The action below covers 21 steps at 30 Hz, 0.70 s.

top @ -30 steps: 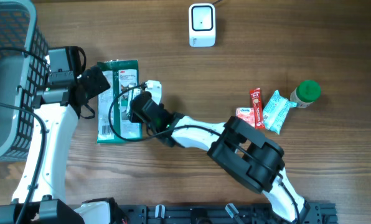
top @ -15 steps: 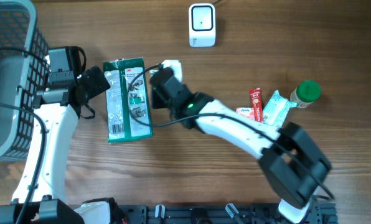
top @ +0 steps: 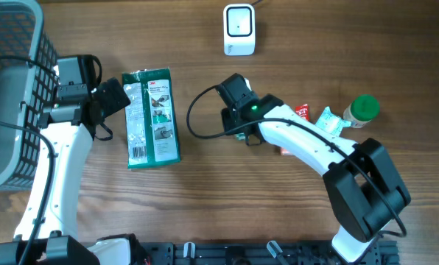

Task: Scan the item barcode
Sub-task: 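Lift the Axe Brand box and carry it right with the right gripper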

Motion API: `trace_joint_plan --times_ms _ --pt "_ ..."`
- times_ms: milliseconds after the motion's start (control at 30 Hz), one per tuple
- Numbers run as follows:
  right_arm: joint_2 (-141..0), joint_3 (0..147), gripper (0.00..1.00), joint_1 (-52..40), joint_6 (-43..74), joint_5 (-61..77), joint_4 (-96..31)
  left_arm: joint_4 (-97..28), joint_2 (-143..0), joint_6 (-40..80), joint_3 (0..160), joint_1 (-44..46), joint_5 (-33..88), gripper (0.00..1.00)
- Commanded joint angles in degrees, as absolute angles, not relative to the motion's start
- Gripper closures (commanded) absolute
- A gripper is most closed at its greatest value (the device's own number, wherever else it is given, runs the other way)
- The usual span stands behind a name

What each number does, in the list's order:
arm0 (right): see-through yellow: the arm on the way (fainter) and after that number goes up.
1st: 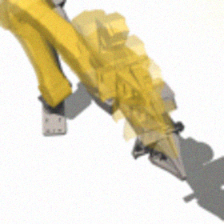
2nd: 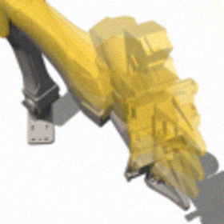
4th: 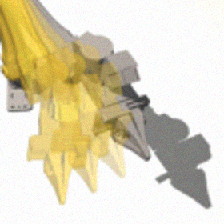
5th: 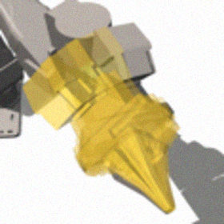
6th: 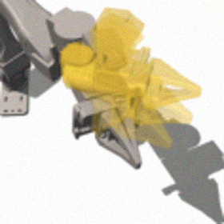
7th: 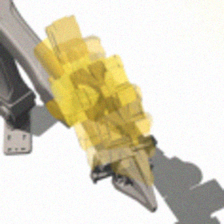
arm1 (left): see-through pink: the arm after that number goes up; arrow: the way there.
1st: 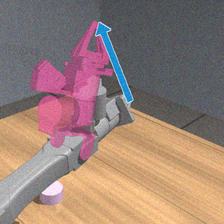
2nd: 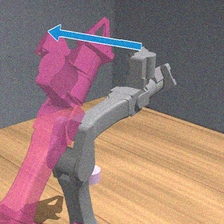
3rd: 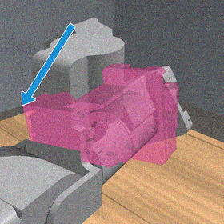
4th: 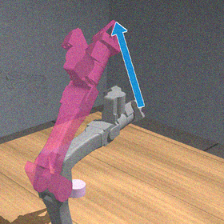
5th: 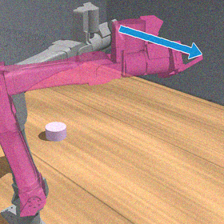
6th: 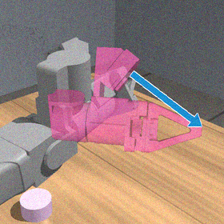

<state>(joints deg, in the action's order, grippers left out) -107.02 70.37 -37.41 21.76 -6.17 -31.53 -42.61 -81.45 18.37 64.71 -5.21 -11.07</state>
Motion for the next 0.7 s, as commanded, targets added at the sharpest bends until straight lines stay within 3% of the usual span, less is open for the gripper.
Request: trace_joint_plan --times_ms 0,200,367,467,667 --pt "-106.43 71.2 0.39 -37.08 19.51 -5.34 -31.42 -42.48 -81.12 18.92 64.86 -5.43 -10.98 0.0" --pt "-103.2 75.75 0.37 -32.51 18.76 -4.23 -38.04 -42.48 -81.12 18.9 64.88 -5.43 -10.98 0.0" --pt "-102.41 75.7 0.39 -27.42 8.93 5.3 -43.79 -42.48 -81.12 18.9 64.86 -5.43 -10.98 0.0" --pt "-102.91 75.16 0.42 -25.85 8.91 5.85 -45.74 -42.48 -81.12 18.9 64.88 -5.43 -10.98 0.0" --pt "-103.0 73.19 0.39 -25.26 8.82 5.96 -45.19 -42.48 -81.12 18.9 64.88 -5.41 -10.98 0.0"
